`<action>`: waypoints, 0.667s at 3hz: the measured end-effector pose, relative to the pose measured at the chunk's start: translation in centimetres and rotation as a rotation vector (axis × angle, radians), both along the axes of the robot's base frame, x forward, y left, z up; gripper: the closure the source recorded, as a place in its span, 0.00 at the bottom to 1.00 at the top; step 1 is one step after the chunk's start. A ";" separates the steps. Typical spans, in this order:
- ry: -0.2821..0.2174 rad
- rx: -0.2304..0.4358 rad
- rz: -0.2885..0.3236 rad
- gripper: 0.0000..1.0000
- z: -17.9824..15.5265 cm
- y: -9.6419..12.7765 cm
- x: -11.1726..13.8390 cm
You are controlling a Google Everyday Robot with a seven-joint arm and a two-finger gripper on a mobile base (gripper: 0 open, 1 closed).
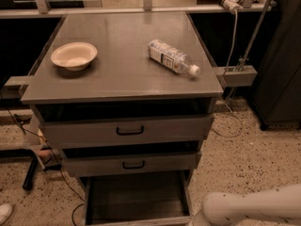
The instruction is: Close bottom drawer
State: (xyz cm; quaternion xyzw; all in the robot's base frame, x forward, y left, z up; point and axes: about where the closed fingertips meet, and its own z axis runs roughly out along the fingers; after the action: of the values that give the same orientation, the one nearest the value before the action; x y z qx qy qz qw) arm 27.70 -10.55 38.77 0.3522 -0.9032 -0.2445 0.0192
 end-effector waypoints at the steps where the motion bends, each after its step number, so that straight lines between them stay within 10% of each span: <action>1: 0.034 -0.015 -0.090 1.00 -6.3 0.2 1.5; 2: 0.055 -0.010 -0.209 1.00 -10.9 -0.8 3.0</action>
Offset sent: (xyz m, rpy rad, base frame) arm 0.0529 -0.0267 -0.1664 -0.0047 0.0726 -0.3745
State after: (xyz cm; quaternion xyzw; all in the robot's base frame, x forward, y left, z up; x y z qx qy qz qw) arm 30.70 -11.37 27.86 0.2490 -0.9354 -0.2502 0.0203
